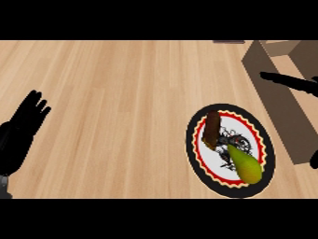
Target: Pick the pear from the plate and place it in the cardboard box
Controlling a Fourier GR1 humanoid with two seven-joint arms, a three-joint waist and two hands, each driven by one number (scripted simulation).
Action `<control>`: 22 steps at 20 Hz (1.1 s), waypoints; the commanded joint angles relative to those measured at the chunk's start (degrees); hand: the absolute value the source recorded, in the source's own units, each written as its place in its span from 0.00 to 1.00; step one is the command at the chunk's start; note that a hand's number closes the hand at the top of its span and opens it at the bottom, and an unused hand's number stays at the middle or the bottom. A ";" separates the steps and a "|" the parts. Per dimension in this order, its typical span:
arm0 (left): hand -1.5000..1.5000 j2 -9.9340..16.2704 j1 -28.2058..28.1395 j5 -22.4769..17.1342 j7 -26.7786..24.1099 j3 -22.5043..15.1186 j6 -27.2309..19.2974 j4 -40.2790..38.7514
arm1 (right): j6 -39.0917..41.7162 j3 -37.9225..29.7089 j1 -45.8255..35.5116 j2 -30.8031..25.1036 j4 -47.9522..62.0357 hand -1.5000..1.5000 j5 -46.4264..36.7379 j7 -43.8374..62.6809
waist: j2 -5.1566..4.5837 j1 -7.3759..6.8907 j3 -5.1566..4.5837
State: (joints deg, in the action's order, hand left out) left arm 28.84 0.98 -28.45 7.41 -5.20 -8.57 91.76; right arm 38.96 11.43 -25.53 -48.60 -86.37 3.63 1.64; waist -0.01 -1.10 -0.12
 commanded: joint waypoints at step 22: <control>0.50 -5.62 -0.85 5.76 1.95 4.47 3.84 -0.39 | 19.49 2.97 -0.49 8.91 -0.95 0.00 -7.34 20.13 | 0.05 1.13 0.12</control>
State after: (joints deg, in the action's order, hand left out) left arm 25.25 0.97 -24.41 10.60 -0.40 -5.69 92.67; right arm 54.77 16.24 -29.08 -38.40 -85.26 -1.70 23.25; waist 0.03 -0.18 0.00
